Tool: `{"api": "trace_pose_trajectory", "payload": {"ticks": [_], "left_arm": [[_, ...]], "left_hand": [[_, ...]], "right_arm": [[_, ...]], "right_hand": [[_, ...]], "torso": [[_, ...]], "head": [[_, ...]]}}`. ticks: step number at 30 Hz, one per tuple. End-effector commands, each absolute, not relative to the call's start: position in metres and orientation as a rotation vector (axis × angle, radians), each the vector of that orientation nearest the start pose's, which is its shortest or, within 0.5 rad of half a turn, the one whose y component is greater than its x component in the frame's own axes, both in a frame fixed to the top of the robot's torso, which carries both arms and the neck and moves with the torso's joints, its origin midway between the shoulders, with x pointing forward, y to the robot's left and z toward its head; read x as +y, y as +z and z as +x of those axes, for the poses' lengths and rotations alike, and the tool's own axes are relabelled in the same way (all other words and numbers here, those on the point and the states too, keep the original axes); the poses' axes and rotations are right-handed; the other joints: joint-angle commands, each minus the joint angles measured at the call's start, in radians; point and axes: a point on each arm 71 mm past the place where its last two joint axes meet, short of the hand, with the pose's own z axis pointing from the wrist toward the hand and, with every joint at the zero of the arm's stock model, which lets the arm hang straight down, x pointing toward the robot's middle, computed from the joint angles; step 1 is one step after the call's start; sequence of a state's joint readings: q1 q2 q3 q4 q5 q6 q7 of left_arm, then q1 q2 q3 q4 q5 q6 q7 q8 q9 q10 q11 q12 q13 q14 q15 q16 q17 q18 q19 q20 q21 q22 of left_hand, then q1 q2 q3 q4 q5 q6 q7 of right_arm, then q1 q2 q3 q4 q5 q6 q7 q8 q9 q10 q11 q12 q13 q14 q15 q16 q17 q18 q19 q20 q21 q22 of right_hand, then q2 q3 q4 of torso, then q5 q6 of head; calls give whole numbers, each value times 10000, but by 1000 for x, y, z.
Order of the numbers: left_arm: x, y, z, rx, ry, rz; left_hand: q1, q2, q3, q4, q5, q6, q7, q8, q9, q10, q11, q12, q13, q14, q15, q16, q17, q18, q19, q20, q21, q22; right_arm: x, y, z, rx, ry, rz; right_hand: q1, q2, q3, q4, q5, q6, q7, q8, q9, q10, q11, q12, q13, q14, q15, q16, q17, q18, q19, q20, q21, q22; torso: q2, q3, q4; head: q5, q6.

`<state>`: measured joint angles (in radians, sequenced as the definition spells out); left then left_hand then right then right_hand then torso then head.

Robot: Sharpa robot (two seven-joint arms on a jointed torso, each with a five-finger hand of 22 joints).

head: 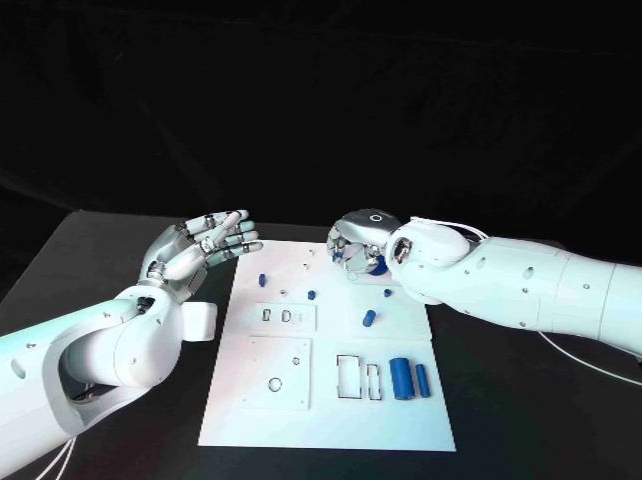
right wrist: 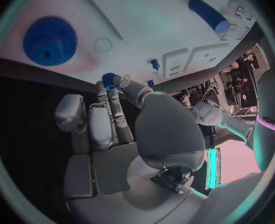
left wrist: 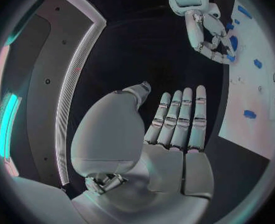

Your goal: Assemble the parts on the task board

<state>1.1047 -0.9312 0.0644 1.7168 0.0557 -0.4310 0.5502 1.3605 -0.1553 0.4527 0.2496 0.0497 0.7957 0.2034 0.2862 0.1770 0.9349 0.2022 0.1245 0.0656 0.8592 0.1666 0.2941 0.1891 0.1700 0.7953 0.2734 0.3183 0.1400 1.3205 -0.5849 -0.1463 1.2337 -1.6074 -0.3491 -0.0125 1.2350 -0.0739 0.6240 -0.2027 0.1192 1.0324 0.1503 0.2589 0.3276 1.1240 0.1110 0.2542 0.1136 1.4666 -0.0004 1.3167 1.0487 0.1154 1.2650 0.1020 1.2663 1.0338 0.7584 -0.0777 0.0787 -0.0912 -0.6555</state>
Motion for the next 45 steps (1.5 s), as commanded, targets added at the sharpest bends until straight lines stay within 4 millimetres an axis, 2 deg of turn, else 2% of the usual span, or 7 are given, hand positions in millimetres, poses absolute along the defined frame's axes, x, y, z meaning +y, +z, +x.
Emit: {"api": "trace_pose_trajectory", "payload": {"ticks": [1, 9, 15, 20, 24, 32, 45], "left_arm": [[204, -158, 452, 12057, -16709, -11460], [200, -157, 450, 12093, -16840, -11432], [199, -156, 450, 12099, -16885, -11422], [199, -156, 450, 12100, -16891, -11421], [199, -155, 449, 12094, -16889, -11420], [199, -155, 449, 12097, -16907, -11417], [200, -155, 450, 12094, -16878, -11428]], "left_hand": [[-58, -76, 55, 19, 13, -2, 564, -41, -11, -11, 58, -40, -14, 47, 16, -23, 13, 130, 61, 23, 68, -11], [-60, -73, 59, 16, 13, -5, 565, -48, -13, -14, 59, -51, -14, 52, 17, -24, 16, 129, 65, 23, 71, -12], [-61, -72, 60, 16, 13, -5, 565, -50, -14, -15, 60, -53, -14, 52, 17, -24, 16, 129, 66, 23, 71, -12], [-61, -72, 60, 16, 13, -5, 565, -50, -14, -15, 60, -53, -14, 52, 17, -24, 16, 129, 66, 23, 71, -12], [-61, -72, 60, 16, 13, -5, 565, -50, -14, -15, 60, -53, -14, 52, 17, -24, 16, 129, 66, 23, 71, -12], [-73, -72, 61, 16, 12, -5, 566, -60, -17, -15, 61, -69, -12, 51, 19, -31, 19, 127, 68, 23, 73, -16], [-78, -73, 62, 14, 12, -4, 566, -66, -19, -15, 62, -78, -12, 45, 22, -38, 19, 125, 67, 24, 72, -18]], "right_arm": [[-139, -164, 541, 14605, 5635, -4068], [-121, -166, 547, 14566, 5859, -3938], [-119, -170, 552, 14609, 5701, -3804], [-118, -171, 554, 14592, 5608, -3691], [-116, -171, 554, 14605, 5625, -3691], [-117, -170, 555, 14374, 5425, -3478], [-115, -172, 555, 14666, 5406, -3577]], "right_hand": [[138, 78, 53, 15, -33, 59, -16, 35, 22, 381, -362, 35, 236, 174, -49, 75, 13, -92, 49, -14, 72, 8], [96, 47, 62, 37, -106, -12, 3, 20, 69, 325, -343, 27, 238, 178, -33, 128, 62, -99, 41, -7, 106, 57], [77, 35, 57, 49, -136, -27, 6, 19, 85, 309, -338, 25, 239, 180, -28, 145, 78, -101, 39, -3, 116, 72], [67, 30, 56, 57, -157, -37, 7, 19, 97, 299, -336, 24, 240, 180, -24, 156, 88, -103, 42, 0, 126, 90], [67, 30, 56, 57, -157, -37, 7, 19, 97, 299, -336, 24, 240, 180, -24, 156, 88, -103, 42, 0, 126, 90], [54, 19, 59, 67, -180, -59, 10, 15, 114, 272, -330, 17, 239, 186, -18, 189, 139, -108, 48, 5, 143, 121], [27, -19, 56, 79, -206, -104, 19, 7, 146, 212, -314, -3, 233, 183, -6, 211, 145, -112, 49, 16, 165, 161]], "torso": [[17, -1, 31], [73, -8, 95], [109, -25, 152], [159, -23, 187], [182, -27, 200], [220, -27, 239], [241, -40, 243]], "head": [[5, 14], [58, 131], [3, 150], [28, 279], [-26, 273], [-4, 277], [-20, 280]]}}
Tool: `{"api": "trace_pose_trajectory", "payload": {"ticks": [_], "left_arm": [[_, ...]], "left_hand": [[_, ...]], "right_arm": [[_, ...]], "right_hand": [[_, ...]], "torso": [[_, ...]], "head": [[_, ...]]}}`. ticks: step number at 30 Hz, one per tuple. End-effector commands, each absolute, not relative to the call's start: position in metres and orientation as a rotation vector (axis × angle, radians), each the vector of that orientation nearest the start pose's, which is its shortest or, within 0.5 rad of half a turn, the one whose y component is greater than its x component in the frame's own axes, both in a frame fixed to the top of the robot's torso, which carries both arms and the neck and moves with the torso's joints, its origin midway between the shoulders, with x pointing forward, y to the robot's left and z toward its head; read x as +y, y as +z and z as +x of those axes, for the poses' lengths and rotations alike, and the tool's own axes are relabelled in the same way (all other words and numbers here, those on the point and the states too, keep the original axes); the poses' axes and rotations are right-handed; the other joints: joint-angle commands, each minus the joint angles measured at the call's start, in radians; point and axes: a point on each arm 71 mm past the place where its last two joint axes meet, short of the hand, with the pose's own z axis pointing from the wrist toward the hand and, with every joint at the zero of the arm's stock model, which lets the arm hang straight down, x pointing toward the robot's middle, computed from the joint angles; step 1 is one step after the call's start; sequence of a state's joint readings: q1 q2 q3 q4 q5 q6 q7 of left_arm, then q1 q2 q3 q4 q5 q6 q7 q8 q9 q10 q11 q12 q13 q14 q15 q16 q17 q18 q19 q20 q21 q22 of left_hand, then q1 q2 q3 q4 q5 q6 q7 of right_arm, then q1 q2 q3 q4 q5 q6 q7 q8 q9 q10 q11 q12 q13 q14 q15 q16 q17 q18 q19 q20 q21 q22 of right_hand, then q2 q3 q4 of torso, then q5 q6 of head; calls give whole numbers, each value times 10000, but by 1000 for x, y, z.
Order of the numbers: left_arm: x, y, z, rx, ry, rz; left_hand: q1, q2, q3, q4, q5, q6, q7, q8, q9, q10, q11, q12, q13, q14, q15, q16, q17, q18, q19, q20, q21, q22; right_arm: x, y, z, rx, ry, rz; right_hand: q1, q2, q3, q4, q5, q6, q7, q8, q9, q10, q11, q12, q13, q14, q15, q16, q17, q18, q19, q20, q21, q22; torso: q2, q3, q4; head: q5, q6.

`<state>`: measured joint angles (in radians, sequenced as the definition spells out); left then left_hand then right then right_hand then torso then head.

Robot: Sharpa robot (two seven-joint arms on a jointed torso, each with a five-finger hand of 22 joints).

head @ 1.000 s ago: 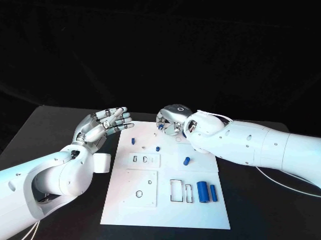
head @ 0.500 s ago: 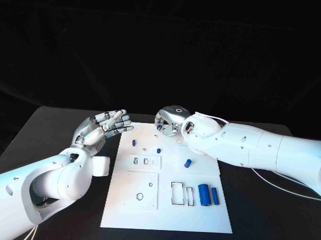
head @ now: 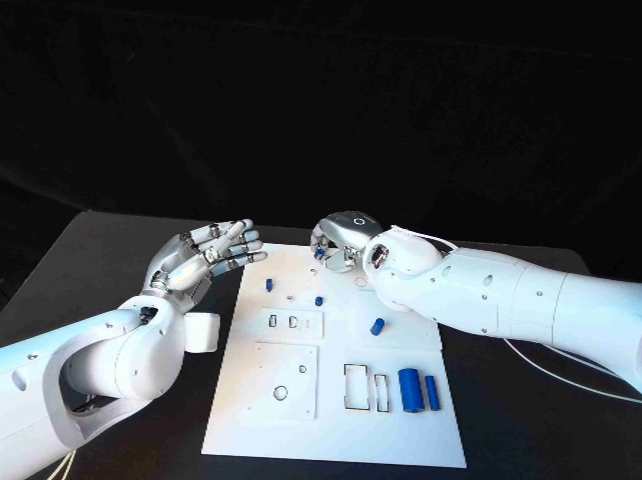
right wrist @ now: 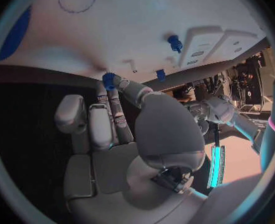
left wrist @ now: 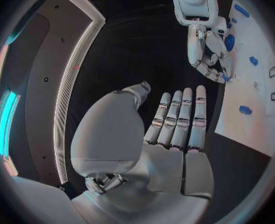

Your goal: Assemble the parts on the task board

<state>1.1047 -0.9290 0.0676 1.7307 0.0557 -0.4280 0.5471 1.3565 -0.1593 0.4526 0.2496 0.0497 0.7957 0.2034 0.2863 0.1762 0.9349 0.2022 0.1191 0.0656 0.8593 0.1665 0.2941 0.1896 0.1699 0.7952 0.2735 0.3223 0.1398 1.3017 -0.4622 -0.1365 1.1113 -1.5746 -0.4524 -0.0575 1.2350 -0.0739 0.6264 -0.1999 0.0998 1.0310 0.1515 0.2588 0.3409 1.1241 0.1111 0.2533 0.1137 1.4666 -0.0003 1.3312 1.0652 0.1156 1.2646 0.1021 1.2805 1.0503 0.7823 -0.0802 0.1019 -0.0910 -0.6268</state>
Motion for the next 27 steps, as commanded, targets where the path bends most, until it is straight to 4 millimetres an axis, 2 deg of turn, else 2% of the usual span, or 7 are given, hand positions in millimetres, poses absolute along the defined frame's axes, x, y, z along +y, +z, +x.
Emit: {"api": "trace_pose_trajectory", "payload": {"ticks": [1, 9, 11, 16, 19, 22, 27], "left_arm": [[200, -155, 450, 12095, -16879, -11428], [200, -155, 450, 12107, -16865, -11439], [200, -155, 450, 12114, -16871, -11441], [200, -155, 450, 12121, -16886, -11440], [200, -155, 450, 12122, -16884, -11442], [201, -155, 450, 12120, -16874, -11451], [202, -156, 451, 12094, -16820, -11482]], "left_hand": [[-38, -34, 63, 13, 12, -4, 566, -67, -10, -15, 62, -24, -12, 44, 22, -38, 15, 125, 68, 23, 33, -17], [-42, -35, 64, 11, 12, -4, 566, -72, -12, -16, 63, -33, -11, 36, 25, -46, 15, 123, 66, 24, 32, -20], [-42, -35, 64, 11, 12, -4, 566, -72, -12, -16, 63, -33, -11, 36, 25, -46, 15, 123, 66, 24, 32, -20], [-44, -36, 64, 10, 12, -3, 566, -75, -13, -16, 64, -37, -11, 32, 26, -50, 15, 122, 64, 24, 31, -21], [-44, -36, 64, 10, 12, -3, 566, -75, -13, -16, 64, -37, -11, 32, 26, -50, 15, 122, 64, 24, 31, -21], [-47, -35, 65, 9, 12, -4, 567, -78, -14, -18, 65, -43, -11, 24, 28, -56, 14, 121, 62, 25, 30, -23], [-110, -18, 56, 46, 11, -2, 576, -96, -20, -24, 73, -74, -10, -16, 41, -89, 11, 115, 42, 31, 19, -35]], "right_arm": [[-115, -172, 555, 14745, 5372, -3598], [-117, -176, 558, 15040, 5193, -3646], [-116, -177, 558, 15058, 5191, -3659], [-115, -176, 558, 14997, 5245, -3676], [-116, -176, 558, 14913, 5291, -3667], [-118, -175, 557, 14806, 5338, -3608], [-125, -173, 552, 14685, 5424, -3458]], "right_hand": [[19, -25, 33, 58, -20, -103, 11, 5, 21, 193, -309, -2, 230, 182, -2, 70, -23, -113, 47, 19, 22, -3], [-50, -107, 41, 104, -59, -278, 68, -62, 70, 0, -243, -91, 190, 135, 51, 40, -154, -90, -60, 61, -43, -98], [-120, -195, 102, 149, -55, -505, 174, -177, 84, -352, -127, -292, 82, 58, 146, -56, -385, -52, -226, 127, -175, -293], [-231, -385, 157, 209, -49, -732, 290, -294, 130, -729, 21, -524, -100, -28, 268, -148, -642, 1, -417, 245, -339, -520], [-407, -657, 24, 307, -39, -1044, 422, -463, 146, -1227, 171, -755, -305, -140, 395, -291, -976, 83, -690, 372, -624, -913], [-511, -833, -194, 384, -22, -1146, 461, -519, 175, -1489, 223, -813, -402, -180, 443, -333, -1109, 122, -796, 435, -776, -1090], [-563, -914, -338, 439, -4, -1195, 470, -546, 194, -1547, 231, -779, -424, -185, 457, -321, -1115, 132, -806, 455, -823, -1125]], "torso": [[6, -14, 16], [31, -12, 15], [33, -15, 15], [43, -17, 18], [37, -12, 17], [36, -10, 17], [31, -3, -1]], "head": [[-27, -6], [-10, -8], [-5, -10], [-12, -9], [-9, -8], [23, 8], [63, 25]]}}
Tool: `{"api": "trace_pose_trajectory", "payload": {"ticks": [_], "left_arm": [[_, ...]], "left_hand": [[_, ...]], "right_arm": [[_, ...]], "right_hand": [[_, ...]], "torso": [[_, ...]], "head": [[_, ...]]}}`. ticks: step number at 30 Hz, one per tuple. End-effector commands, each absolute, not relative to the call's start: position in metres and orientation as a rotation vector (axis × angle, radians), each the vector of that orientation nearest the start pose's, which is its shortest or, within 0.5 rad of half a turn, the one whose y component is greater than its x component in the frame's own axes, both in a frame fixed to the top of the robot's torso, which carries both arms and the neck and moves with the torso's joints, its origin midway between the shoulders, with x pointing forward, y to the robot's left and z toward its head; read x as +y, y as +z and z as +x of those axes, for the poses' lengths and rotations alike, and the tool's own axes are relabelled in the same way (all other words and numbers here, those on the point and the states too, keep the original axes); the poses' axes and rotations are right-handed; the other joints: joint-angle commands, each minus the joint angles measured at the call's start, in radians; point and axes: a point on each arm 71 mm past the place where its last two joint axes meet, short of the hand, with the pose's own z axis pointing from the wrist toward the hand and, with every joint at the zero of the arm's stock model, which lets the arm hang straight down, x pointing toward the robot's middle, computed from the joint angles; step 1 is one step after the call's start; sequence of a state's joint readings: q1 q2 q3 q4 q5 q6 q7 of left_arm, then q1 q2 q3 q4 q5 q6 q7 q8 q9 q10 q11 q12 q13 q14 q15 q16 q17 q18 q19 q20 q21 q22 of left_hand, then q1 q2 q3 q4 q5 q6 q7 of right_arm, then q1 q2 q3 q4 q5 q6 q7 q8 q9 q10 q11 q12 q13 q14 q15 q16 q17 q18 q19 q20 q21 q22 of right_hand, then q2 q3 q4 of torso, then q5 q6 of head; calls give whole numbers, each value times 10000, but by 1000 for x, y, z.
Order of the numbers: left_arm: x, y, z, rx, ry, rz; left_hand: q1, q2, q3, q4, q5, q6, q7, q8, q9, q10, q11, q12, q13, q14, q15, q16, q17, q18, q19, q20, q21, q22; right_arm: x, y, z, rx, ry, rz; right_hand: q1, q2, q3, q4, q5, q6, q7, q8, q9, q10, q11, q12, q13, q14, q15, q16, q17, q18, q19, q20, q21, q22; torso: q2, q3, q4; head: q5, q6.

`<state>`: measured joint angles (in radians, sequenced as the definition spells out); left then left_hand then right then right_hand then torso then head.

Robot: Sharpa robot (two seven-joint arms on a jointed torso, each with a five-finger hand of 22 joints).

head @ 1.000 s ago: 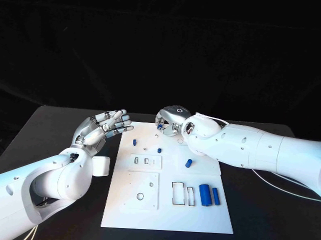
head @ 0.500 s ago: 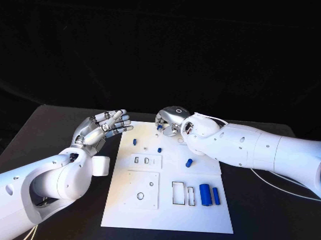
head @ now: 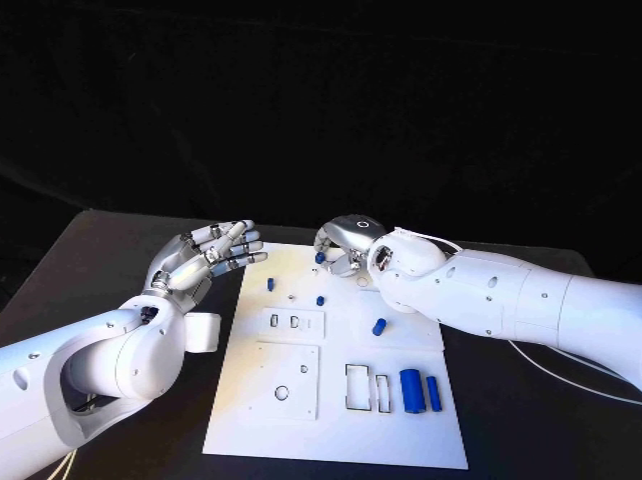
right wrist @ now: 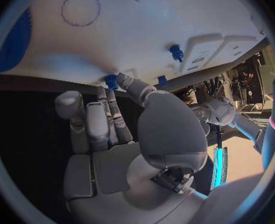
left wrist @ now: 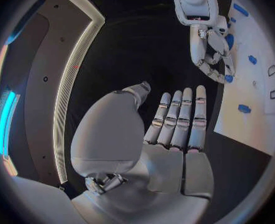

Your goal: Assemble the parts on the task board

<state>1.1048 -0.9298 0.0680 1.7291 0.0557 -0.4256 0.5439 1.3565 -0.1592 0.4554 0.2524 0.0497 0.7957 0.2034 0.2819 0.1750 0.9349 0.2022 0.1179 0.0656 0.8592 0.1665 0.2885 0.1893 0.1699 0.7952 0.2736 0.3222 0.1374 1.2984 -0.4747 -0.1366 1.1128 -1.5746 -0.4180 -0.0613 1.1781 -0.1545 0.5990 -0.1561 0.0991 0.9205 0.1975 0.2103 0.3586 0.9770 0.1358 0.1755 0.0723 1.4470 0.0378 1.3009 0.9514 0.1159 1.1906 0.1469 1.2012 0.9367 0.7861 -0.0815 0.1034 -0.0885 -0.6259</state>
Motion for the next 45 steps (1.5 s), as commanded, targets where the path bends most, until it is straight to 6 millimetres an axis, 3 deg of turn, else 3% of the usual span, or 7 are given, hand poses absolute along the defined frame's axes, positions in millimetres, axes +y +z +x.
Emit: {"api": "trace_pose_trajectory", "payload": {"ticks": [1, 9, 12, 20, 24, 31, 45], "left_arm": [[203, -156, 451, 12091, -16809, -11487], [206, -157, 452, 12069, -16712, -11537], [207, -157, 453, 12068, -16694, -11554], [207, -158, 455, 12087, -16686, -11600], [207, -159, 455, 12101, -16697, -11628], [206, -159, 456, 12127, -16728, -11648], [206, -159, 455, 12161, -16756, -11658]], "left_hand": [[-112, -17, 28, 20, 11, -2, 576, -52, -8, -24, 73, -63, -10, -17, 42, -34, 13, 116, 42, 31, 19, -12], [-119, -16, 27, 23, 11, -3, 576, -55, -9, -25, 75, -67, -10, -24, 44, -39, 13, 114, 38, 32, 17, -14], [-119, -16, 27, 23, 11, -3, 576, -55, -9, -25, 75, -67, -10, -24, 44, -39, 13, 114, 38, 32, 17, -14], [-123, -16, 26, 24, 11, -2, 576, -59, -10, -24, 75, -73, -10, -31, 46, -45, 12, 113, 33, 34, 14, -16], [-123, -16, 26, 24, 11, -2, 576, -59, -10, -24, 75, -73, -10, -31, 46, -45, 12, 113, 33, 34, 14, -16], [-123, -16, 26, 24, 11, -2, 576, -59, -10, -24, 75, -73, -10, -31, 46, -45, 12, 113, 33, 34, 14, -16], [-126, -17, 28, 19, 10, 1, 571, -67, -12, -21, 75, -87, -9, -52, 51, -63, 11, 111, 18, 38, 6, -24]], "right_arm": [[-127, -173, 551, 14671, 5440, -3424], [-161, -158, 536, 14429, 5679, -2652], [-185, -149, 533, 14828, 5714, -1683], [-231, -142, 529, 16263, 5776, 148], [-242, -145, 528, 17017, 5612, 489], [-248, -153, 531, 17672, 5285, 585], [-245, -171, 534, 17955, 4975, 791]], "right_hand": [[6, -110, -74, 5, 11, -87, 7, -59, 19, -73, -18, 6, -11, 18, 76, -3, 52, 124, -49, 9, -17, 36], [-2, -73, -228, 174, 247, 2, -35, -34, 97, 213, -79, 296, 11, 83, 36, 148, 228, 80, 153, -8, 91, 282], [-94, -37, -271, 402, 356, 4, -104, -72, 138, 1050, -223, 733, 128, 160, -61, 322, 454, 29, 369, -74, 251, 578], [-262, -465, -788, 782, 886, -542, -351, -279, 238, 2788, -628, 1772, 1001, 328, -400, 725, 1074, -86, 782, -389, 569, 1174], [-5, -458, -1618, 1212, 1040, -1114, -411, 296, 844, 1939, -737, 4717, 4148, 479, -540, 1193, 1869, -172, 1054, -506, 720, 1602], [137, -377, -2089, 1661, 1059, -1709, -331, 832, 1264, 3491, -596, 10676, 10822, 758, -371, 1956, 3585, -290, 1474, -402, 1101, 2344], [203, -324, -2268, 1845, 1171, -1841, -273, 1091, 1378, 4603, -517, 12487, 13028, 951, -278, 2333, 4683, -423, 1856, -320, 1533, 3056]], "torso": [[-7, 8, -19], [-60, 17, -74], [-100, 29, -124], [-180, 72, -204], [-202, 108, -209], [-193, 127, -201], [-173, 88, -135]], "head": [[38, 18], [33, 54], [-5, 65], [-167, 42], [-165, 15], [-201, -5], [-228, -84]]}}
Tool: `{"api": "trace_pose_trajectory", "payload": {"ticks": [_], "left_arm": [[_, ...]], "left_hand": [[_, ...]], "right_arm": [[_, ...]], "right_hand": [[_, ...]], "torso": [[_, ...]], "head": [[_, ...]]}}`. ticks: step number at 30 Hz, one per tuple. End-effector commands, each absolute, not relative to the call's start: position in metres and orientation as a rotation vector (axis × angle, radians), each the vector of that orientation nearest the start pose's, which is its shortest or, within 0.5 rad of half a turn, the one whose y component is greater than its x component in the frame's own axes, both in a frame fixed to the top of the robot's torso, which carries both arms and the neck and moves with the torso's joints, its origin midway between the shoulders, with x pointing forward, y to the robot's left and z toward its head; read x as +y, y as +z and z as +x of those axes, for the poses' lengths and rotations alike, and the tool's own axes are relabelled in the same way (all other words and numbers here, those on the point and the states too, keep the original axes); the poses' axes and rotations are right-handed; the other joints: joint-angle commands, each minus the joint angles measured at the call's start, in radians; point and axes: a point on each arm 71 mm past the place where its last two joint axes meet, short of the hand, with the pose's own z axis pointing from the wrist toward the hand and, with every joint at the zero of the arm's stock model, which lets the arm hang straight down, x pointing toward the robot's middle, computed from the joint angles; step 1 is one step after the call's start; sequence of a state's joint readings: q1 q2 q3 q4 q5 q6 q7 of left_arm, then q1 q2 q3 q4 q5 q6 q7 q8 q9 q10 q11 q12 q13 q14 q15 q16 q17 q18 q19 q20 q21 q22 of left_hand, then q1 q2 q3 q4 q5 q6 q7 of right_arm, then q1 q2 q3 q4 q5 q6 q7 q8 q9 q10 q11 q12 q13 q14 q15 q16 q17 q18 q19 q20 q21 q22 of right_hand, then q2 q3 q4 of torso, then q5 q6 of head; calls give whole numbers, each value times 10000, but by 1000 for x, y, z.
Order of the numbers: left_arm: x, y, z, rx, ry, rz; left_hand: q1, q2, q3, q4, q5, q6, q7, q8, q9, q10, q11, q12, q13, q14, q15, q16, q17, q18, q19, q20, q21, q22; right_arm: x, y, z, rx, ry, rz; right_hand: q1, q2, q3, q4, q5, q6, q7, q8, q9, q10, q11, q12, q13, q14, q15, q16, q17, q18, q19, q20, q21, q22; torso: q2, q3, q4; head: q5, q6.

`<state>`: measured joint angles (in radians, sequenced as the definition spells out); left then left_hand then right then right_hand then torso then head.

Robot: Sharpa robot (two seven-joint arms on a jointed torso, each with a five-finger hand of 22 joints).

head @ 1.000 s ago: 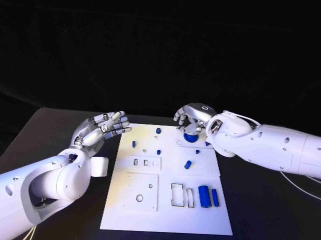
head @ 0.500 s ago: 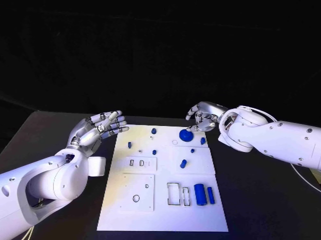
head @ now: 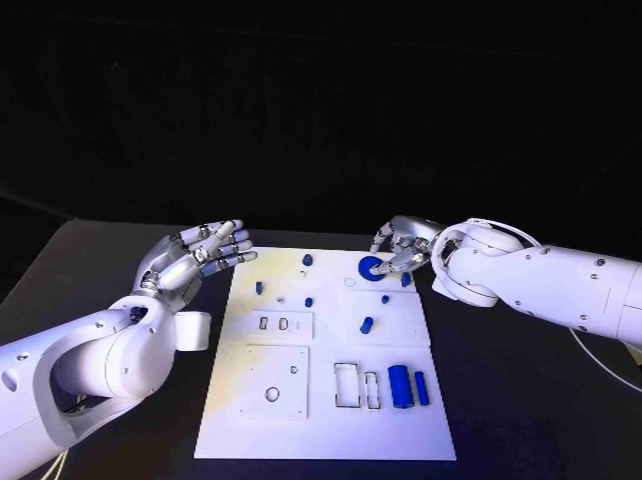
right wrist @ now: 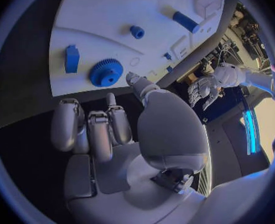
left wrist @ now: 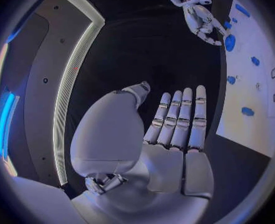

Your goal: Assemble the parts on the task board

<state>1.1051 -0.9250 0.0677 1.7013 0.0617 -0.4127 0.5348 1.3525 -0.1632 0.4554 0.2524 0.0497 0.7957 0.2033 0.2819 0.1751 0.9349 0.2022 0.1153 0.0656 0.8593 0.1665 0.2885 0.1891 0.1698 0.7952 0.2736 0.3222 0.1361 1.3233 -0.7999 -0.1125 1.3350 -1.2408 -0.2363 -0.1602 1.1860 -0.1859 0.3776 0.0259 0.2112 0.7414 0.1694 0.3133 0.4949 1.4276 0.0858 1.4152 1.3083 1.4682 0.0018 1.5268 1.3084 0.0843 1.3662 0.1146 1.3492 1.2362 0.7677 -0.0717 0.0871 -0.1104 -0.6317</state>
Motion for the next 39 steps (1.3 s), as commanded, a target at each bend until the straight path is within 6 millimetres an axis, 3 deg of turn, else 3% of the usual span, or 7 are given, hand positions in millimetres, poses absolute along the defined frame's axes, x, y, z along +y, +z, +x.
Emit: {"api": "trace_pose_trajectory", "payload": {"ticks": [1, 7, 10, 16, 23, 33, 39], "left_arm": [[206, -159, 455, 12159, -16750, -11658], [206, -159, 455, 12162, -16744, -11662], [205, -159, 455, 12172, -16764, -11661], [205, -160, 456, 12182, -16766, -11668], [206, -160, 456, 12182, -16749, -11674], [205, -160, 457, 12213, -16768, -11684], [206, -160, 457, 12214, -16750, -11691]], "left_hand": [[-86, 23, 28, 18, 10, 1, 572, -68, -13, -21, 75, -61, -9, -52, 51, -63, 13, 112, 18, 37, 7, -11], [-86, 23, 28, 18, 10, 1, 572, -68, -13, -21, 75, -61, -9, -52, 51, -63, 13, 112, 18, 37, 7, -11], [-89, 24, 29, 17, 11, 2, 571, -73, -15, -21, 76, -69, -8, -62, 53, -72, 13, 111, 11, 40, 3, -15], [-89, 24, 29, 17, 11, 2, 571, -73, -15, -21, 76, -69, -8, -62, 53, -72, 13, 111, 11, 40, 3, -15], [-89, 24, 29, 17, 11, 2, 571, -73, -15, -21, 76, -69, -8, -62, 53, -72, 13, 111, 11, 40, 3, -15], [-89, 24, 29, 17, 11, 2, 571, -73, -15, -21, 76, -69, -8, -62, 53, -72, 13, 111, 11, 40, 3, -15], [-106, 35, 32, 24, 12, 0, 572, -87, -19, -26, 79, -90, -9, -78, 58, -89, 14, 110, -3, 44, -4, -23]], "right_arm": [[-245, -172, 533, 17950, 4956, 800], [-245, -175, 534, 17849, 4913, 830], [-244, -175, 534, 17762, 4944, 931], [-244, -177, 536, 17741, 4905, 1040], [-246, -179, 537, 17655, 4855, 1144], [-247, -179, 538, 17570, 4663, 922], [-247, -179, 538, 17623, 4688, 770]], "right_hand": [[132, -5, -53, 27, 56, -54, 10, 67, 17, 124, -14, 129, 717, 745, 85, 85, 1151, -114, 118, 6, 74, 94], [187, 37, -26, 23, 104, -52, 19, 102, 26, 229, -4, 277, 904, 760, 96, 115, 1239, -140, 193, 17, 163, 232], [196, 108, 36, 57, 307, 16, 17, 171, 35, 522, -3, 612, 1333, 804, 102, 184, 1477, -238, 475, 26, 478, 701], [199, 123, 54, 62, 324, 31, 17, 182, 33, 600, -3, 696, 1443, 812, 102, 197, 1518, -257, 532, 27, 542, 795], [239, 156, 102, 49, 328, 54, 17, 196, 30, 607, -4, 709, 1458, 814, 103, 204, 1535, -260, 544, 28, 557, 817], [332, 155, 174, -18, 303, 58, 23, 198, 18, 673, 1, 786, 1563, 822, 108, 218, 1580, -272, 575, 31, 598, 880], [415, 175, 374, -105, 431, 370, -14, 339, 30, 741, -24, 871, 1682, 823, 96, 230, 1609, -278, 586, 30, 630, 943]], "torso": [[15, -6, 25], [30, 3, 19], [27, -2, 48], [54, 8, 72], [55, 17, 34], [48, 18, 60], [45, 18, 33]], "head": [[-4, -28], [-1, -46], [-3, -60], [-57, -80], [-30, -120], [-30, -167], [2, -168]]}}
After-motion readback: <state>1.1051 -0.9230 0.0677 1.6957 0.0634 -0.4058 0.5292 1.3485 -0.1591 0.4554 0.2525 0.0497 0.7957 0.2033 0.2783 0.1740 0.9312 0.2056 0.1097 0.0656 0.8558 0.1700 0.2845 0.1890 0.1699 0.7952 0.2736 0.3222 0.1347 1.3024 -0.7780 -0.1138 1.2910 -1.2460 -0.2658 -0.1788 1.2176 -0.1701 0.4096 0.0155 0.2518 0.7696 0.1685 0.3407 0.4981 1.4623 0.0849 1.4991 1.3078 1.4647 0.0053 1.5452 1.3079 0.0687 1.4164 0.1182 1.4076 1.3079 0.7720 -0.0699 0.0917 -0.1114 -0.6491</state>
